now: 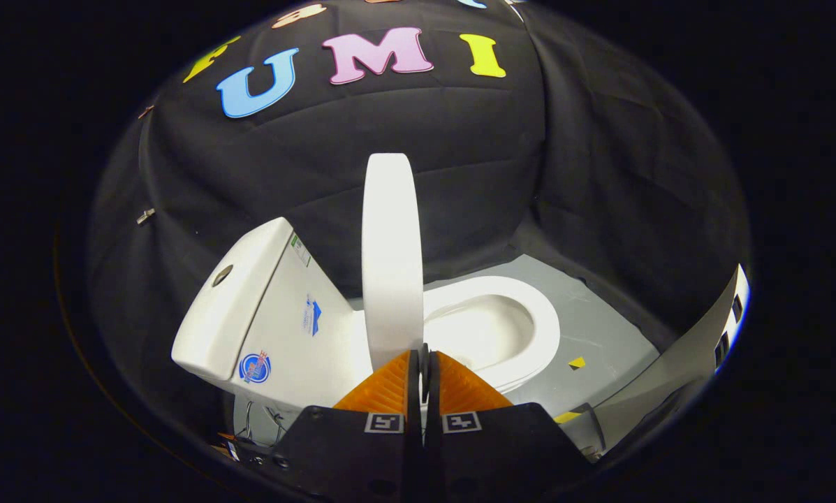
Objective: Open the toilet lid.
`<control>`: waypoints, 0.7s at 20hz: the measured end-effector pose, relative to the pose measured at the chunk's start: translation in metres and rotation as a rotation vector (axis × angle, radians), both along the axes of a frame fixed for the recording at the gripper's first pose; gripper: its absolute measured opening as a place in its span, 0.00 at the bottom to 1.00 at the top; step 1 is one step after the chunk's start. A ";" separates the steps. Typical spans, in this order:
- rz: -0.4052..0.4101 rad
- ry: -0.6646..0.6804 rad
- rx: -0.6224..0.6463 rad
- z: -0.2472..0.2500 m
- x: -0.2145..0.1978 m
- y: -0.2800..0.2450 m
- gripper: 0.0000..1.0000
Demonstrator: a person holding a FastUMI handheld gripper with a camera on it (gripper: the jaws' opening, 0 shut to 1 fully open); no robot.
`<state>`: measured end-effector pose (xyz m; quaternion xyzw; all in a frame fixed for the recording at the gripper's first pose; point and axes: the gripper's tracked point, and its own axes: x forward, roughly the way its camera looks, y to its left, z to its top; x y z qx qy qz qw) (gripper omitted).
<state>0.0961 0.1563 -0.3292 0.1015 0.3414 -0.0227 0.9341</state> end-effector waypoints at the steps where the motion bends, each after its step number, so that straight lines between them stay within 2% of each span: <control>1: 0.010 -0.009 -0.006 0.002 -0.001 0.006 0.06; 14: 0.094 -0.083 -0.083 0.017 -0.005 0.080 0.06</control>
